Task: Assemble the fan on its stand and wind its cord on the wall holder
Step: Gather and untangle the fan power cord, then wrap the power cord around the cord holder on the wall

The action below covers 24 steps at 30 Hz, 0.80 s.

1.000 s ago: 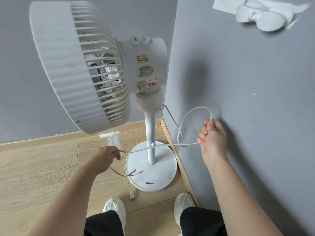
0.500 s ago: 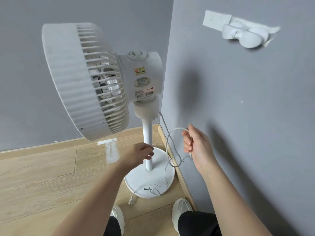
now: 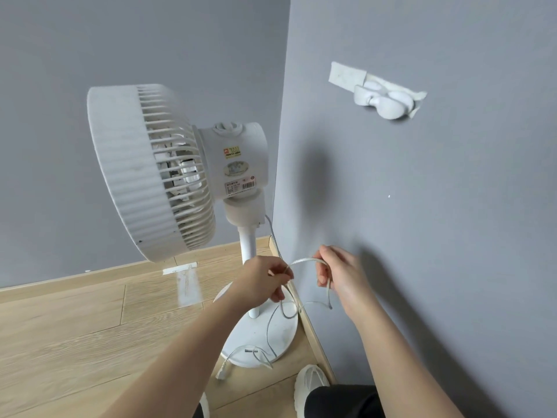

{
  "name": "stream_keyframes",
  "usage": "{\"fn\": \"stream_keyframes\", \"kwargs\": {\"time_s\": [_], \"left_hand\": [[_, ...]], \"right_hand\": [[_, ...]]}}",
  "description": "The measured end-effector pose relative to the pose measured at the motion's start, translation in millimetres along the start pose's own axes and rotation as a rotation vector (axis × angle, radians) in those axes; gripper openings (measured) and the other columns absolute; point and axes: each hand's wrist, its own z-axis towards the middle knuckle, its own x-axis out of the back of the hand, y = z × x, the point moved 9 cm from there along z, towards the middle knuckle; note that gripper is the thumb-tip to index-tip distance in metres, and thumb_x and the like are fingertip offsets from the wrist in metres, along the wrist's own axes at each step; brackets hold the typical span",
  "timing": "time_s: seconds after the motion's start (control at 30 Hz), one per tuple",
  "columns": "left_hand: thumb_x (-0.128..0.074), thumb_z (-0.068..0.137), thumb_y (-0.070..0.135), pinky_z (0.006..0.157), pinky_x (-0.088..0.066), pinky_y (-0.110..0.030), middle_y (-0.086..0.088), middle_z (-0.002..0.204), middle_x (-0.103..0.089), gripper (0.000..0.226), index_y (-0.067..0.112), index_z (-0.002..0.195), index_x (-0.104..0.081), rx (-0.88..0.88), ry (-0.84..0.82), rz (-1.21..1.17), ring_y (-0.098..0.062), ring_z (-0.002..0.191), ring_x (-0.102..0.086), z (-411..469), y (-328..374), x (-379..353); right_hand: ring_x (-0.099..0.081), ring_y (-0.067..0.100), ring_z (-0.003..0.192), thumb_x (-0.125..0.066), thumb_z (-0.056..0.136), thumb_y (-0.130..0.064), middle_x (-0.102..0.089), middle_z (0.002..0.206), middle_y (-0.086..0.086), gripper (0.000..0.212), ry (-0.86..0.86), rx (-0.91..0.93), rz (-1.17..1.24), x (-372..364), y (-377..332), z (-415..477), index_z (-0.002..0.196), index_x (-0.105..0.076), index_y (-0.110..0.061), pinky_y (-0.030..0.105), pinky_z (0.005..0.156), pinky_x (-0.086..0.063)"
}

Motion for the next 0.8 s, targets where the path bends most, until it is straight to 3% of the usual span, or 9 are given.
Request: {"fn": "stream_keyframes", "kwargs": {"time_s": [0.07, 0.13, 0.27, 0.33, 0.43, 0.47, 0.53, 0.63, 0.8], "left_hand": [[-0.063, 0.085, 0.002, 0.059, -0.054, -0.019, -0.003, 0.060, -0.067, 0.018, 0.016, 0.074, -0.066, -0.024, 0.055, -0.010, -0.019, 0.061, -0.070, -6.4, -1.0, 5.1], [-0.063, 0.083, -0.002, 0.060, -0.050, -0.012, 0.003, 0.068, -0.066, 0.017, 0.014, 0.076, -0.065, -0.104, 0.090, 0.058, -0.005, 0.062, -0.067, -17.6, 4.3, 8.4], [-0.063, 0.077, -0.009, 0.064, -0.044, -0.010, 0.008, 0.075, -0.061, 0.031, 0.021, 0.072, -0.064, -0.305, 0.126, 0.081, -0.001, 0.067, -0.060, -41.1, 17.5, 18.9], [-0.060, 0.076, -0.012, 0.065, -0.047, -0.014, 0.008, 0.076, -0.061, 0.033, 0.020, 0.073, -0.064, -0.364, 0.126, 0.066, -0.004, 0.069, -0.063, -48.9, 21.4, 25.1], [-0.058, 0.074, -0.014, 0.067, -0.050, -0.017, 0.007, 0.078, -0.062, 0.030, 0.016, 0.075, -0.065, -0.410, 0.134, 0.070, -0.004, 0.071, -0.064, -54.7, 25.5, 34.3], [-0.057, 0.074, -0.014, 0.068, -0.052, -0.018, 0.006, 0.080, -0.063, 0.029, 0.014, 0.076, -0.066, -0.412, 0.127, 0.077, -0.004, 0.073, -0.065, -54.5, 25.5, 36.1], [-0.055, 0.074, -0.015, 0.070, -0.052, -0.018, 0.004, 0.084, -0.064, 0.029, 0.011, 0.077, -0.066, -0.407, 0.108, 0.127, -0.004, 0.077, -0.066, -52.0, 22.5, 39.4], [-0.053, 0.071, -0.015, 0.068, -0.047, -0.013, 0.002, 0.086, -0.064, 0.031, 0.013, 0.073, -0.065, -0.427, 0.090, 0.296, -0.005, 0.078, -0.063, -45.9, 22.5, 39.1], [-0.047, 0.077, -0.011, 0.066, -0.040, -0.015, 0.003, 0.097, -0.060, 0.030, 0.013, 0.083, -0.064, -0.491, -0.027, 0.573, -0.009, 0.076, -0.051, -34.4, 48.9, 17.1]], "right_hand": [[-0.046, 0.017, 0.042, -0.048, 0.098, -0.010, -0.049, 0.053, 0.007, 0.021, -0.001, -0.155, 0.002, 6.0, 20.0, -3.2, 0.081, -0.058, -0.001, 0.028, 0.049, -0.050], [-0.058, 0.020, 0.052, -0.048, 0.097, -0.009, -0.057, 0.068, 0.012, 0.015, -0.021, -0.349, 0.011, 5.9, 44.8, -8.1, 0.088, -0.058, -0.002, 0.032, 0.051, -0.057], [-0.061, 0.031, 0.101, -0.055, 0.096, -0.020, -0.058, 0.106, 0.016, 0.015, -0.119, -0.629, -0.021, -12.3, 94.1, -12.1, 0.102, -0.057, -0.006, 0.044, 0.090, -0.054], [-0.058, 0.032, 0.114, -0.055, 0.095, -0.022, -0.059, 0.112, 0.020, 0.020, -0.245, -0.703, 0.110, -41.2, 107.7, -16.2, 0.101, -0.058, -0.004, 0.046, 0.095, -0.050], [-0.062, 0.024, 0.080, -0.040, 0.098, -0.007, -0.066, 0.075, 0.015, 0.030, -0.163, -0.709, 0.423, -61.9, 106.6, -7.5, 0.081, -0.062, 0.005, 0.038, 0.082, -0.053], [-0.057, 0.020, 0.061, -0.038, 0.098, -0.002, -0.061, 0.058, 0.011, 0.030, -0.078, -0.683, 0.513, -59.4, 99.3, -1.8, 0.078, -0.059, 0.005, 0.033, 0.068, -0.056], [-0.038, 0.011, 0.033, -0.038, 0.099, -0.004, -0.045, 0.042, 0.001, 0.024, 0.048, -0.612, 0.543, -46.8, 77.7, 5.8, 0.082, -0.055, -0.002, 0.018, 0.041, -0.043], [-0.021, 0.006, 0.025, -0.033, 0.104, -0.017, -0.031, 0.036, -0.007, 0.030, 0.042, -0.491, 0.439, -34.5, 39.4, 16.0, 0.083, -0.053, -0.010, 0.012, 0.032, -0.021], [-0.019, 0.004, 0.027, -0.033, 0.105, -0.019, -0.027, 0.041, -0.008, 0.028, 0.011, -0.234, 0.057, -25.2, -36.4, 20.7, 0.086, -0.052, -0.012, 0.015, 0.032, -0.014]]}}
